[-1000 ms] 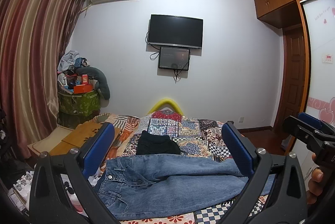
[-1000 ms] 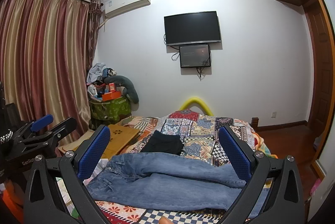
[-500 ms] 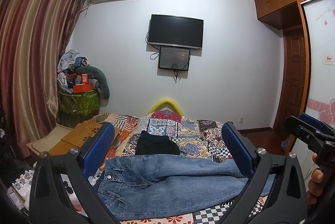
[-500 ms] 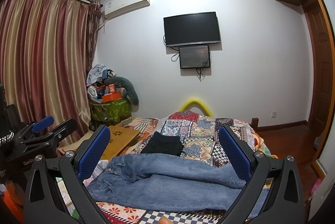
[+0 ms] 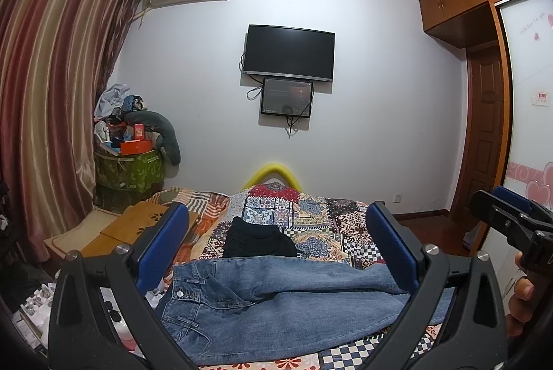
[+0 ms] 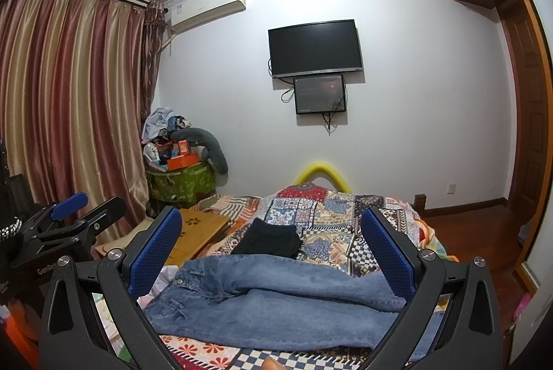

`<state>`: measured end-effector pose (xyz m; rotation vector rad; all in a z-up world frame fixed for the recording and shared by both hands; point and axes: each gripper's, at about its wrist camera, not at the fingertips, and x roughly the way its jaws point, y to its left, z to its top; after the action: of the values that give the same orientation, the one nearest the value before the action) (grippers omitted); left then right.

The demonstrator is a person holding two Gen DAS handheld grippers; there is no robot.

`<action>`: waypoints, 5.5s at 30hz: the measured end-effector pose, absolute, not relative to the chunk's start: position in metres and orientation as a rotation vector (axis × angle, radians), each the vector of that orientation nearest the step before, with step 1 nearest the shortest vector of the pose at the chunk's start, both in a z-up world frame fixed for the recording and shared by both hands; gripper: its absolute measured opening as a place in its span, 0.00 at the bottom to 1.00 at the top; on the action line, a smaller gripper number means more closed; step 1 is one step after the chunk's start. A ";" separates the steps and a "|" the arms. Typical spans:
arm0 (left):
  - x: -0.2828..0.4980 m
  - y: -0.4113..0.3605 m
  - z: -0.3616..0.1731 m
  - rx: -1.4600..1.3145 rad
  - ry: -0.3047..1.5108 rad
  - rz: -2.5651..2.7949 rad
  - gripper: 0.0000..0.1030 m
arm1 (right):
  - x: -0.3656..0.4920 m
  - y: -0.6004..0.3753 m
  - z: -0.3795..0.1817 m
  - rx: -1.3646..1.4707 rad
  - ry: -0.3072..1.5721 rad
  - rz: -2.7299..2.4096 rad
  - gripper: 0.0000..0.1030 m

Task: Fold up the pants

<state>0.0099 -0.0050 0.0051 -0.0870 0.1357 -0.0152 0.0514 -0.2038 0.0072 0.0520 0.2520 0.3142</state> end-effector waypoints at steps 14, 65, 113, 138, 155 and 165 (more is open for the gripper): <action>0.019 -0.008 0.001 -0.069 0.136 -0.020 1.00 | 0.056 -0.205 0.003 0.048 0.258 0.310 1.00; 0.449 0.183 -0.328 -0.132 1.226 0.282 0.68 | 0.406 -0.226 -0.244 -0.228 1.160 0.526 0.97; 0.269 0.178 -0.224 -0.186 0.927 0.352 0.07 | 0.250 -0.216 -0.147 -0.249 0.988 0.620 0.09; 0.155 0.156 -0.196 -0.117 0.878 0.344 0.60 | 0.143 -0.248 -0.148 -0.182 0.939 0.537 0.31; 0.267 0.064 -0.165 0.001 0.824 0.179 0.91 | 0.251 -0.345 -0.154 -0.070 0.929 0.178 0.63; 0.324 0.005 -0.203 0.129 0.900 0.080 0.91 | 0.332 -0.389 -0.231 0.104 1.081 0.057 0.63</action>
<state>0.3240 0.0051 -0.2027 0.1287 0.8996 0.0803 0.3324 -0.3887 -0.2306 0.1038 1.0810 0.0568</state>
